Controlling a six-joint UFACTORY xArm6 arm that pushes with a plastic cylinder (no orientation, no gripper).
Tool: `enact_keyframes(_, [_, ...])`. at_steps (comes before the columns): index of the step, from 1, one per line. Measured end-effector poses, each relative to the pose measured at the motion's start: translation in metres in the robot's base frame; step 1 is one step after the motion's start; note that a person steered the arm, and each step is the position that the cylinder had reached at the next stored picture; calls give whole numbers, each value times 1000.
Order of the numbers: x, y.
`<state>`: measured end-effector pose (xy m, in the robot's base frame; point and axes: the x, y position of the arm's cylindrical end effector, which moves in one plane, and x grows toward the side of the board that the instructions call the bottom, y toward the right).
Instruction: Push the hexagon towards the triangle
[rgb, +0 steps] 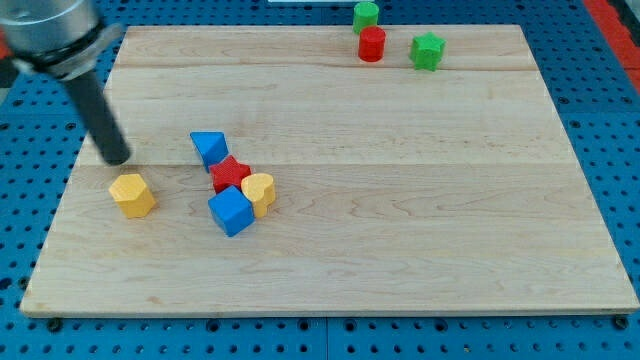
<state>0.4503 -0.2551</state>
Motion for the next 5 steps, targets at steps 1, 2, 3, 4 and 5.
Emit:
enact_keyframes(1, [62, 0])
enact_keyframes(2, [64, 42])
enact_keyframes(3, [11, 96])
enact_keyframes(4, [38, 13])
enact_keyframes(5, [15, -19])
